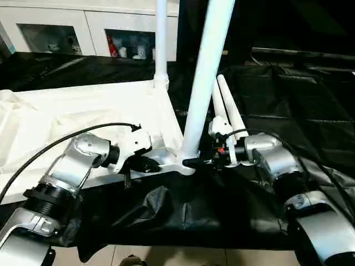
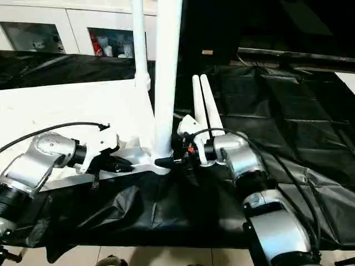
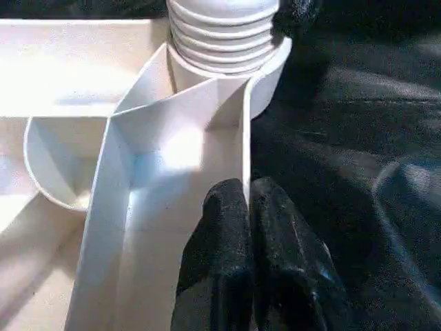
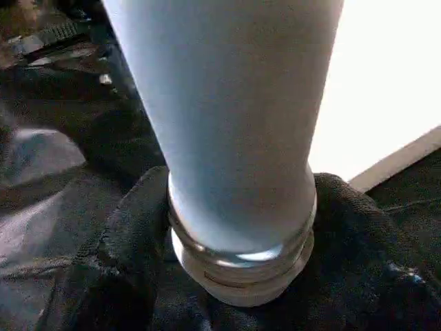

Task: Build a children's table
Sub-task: Rotate leg to tighten

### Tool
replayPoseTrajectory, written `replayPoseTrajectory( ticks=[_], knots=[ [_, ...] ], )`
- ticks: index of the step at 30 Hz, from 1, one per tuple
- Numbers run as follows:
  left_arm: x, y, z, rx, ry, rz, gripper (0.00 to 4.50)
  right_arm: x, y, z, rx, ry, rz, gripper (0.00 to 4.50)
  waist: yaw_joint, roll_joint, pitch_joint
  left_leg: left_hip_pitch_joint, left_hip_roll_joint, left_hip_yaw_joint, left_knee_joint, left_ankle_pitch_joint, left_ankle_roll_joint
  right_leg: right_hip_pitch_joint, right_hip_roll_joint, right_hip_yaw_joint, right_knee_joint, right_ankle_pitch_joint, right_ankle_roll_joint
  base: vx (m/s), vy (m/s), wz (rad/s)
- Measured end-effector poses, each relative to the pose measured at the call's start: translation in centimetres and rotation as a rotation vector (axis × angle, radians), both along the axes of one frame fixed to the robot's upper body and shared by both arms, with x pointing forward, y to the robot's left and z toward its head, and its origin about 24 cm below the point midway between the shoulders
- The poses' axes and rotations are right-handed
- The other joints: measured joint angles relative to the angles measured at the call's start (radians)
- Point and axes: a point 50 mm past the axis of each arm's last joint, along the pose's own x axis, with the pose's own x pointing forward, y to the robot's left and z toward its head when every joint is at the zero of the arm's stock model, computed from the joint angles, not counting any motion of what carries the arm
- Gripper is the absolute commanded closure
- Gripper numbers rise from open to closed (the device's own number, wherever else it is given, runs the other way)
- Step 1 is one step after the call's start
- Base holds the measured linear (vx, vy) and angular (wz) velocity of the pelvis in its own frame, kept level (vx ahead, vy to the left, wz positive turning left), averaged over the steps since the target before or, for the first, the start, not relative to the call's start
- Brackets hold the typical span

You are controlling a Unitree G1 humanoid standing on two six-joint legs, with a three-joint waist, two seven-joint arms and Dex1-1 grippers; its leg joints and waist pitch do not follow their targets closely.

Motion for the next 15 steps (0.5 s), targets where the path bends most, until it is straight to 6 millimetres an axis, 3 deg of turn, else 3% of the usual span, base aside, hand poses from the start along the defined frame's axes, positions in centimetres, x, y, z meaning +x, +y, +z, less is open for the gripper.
replayPoseTrajectory(
  ticks=[3,7,10,13,15],
  knots=[
    [0.9,-0.9,-0.4,-0.016,-0.013,0.107,4.50,0.5,0.3,-0.6,0.009,-0.018,-0.150,1.72,-0.005,0.002,-0.001,0.004,-0.001,0.000,0.003,0.000,0.000,0.004,0.000,0.002,0.003,0.001,0.000,0.000,0.000,0.00],
    [2.5,-3.6,-1.3,-0.062,0.014,0.316,4.50,1.7,1.9,-1.6,0.048,0.019,-0.482,1.73,-0.018,0.008,-0.002,0.019,-0.003,0.000,0.002,0.000,-0.001,0.016,-0.001,0.005,0.001,-0.002,0.005,0.000,0.000,0.00],
    [3.2,-5.3,-1.7,-0.084,0.004,0.403,4.50,2.3,2.9,-1.8,0.064,0.020,-0.670,1.73,-0.022,0.013,-0.005,0.020,-0.003,0.000,0.002,0.000,-0.001,0.017,-0.001,0.006,-0.001,-0.003,0.006,0.000,0.000,0.00],
    [3.3,-5.6,-1.9,-0.094,-0.004,0.422,4.50,2.4,3.4,-2.0,0.087,0.017,-0.728,1.73,-0.024,0.016,-0.007,0.019,-0.004,0.000,0.002,0.000,0.000,0.017,-0.001,0.006,-0.001,-0.002,0.006,0.000,0.000,0.00],
    [3.3,-5.5,-1.8,-0.094,-0.016,0.414,4.50,2.3,3.4,-2.0,0.109,0.013,-0.737,1.03,-0.025,0.017,-0.008,0.018,-0.004,0.000,0.001,0.000,0.000,0.016,-0.001,0.006,-0.001,-0.002,0.006,0.000,0.000,0.00]
  ],
)
